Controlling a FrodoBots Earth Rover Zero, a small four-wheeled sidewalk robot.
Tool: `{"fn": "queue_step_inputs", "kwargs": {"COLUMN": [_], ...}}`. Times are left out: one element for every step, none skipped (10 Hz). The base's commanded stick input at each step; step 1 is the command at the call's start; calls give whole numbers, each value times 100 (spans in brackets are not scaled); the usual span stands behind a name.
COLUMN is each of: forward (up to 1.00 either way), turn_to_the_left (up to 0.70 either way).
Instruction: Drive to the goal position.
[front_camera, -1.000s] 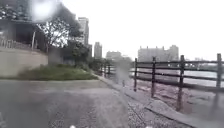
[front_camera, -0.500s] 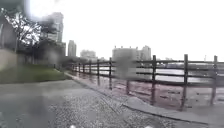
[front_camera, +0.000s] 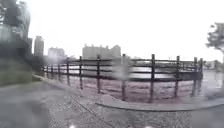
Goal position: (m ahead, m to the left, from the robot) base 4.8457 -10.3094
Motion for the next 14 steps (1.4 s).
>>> {"fn": "queue_step_inputs", "kwargs": {"forward": [0, 0, 0, 0, 0, 0, 0, 0, 0, 0, 0, 0, 0, 0], "turn_to_the_left": [-100, -100, -100, -100, -100, -100, -100, -100, -100, -100, -100, -100, -100, -100]}}
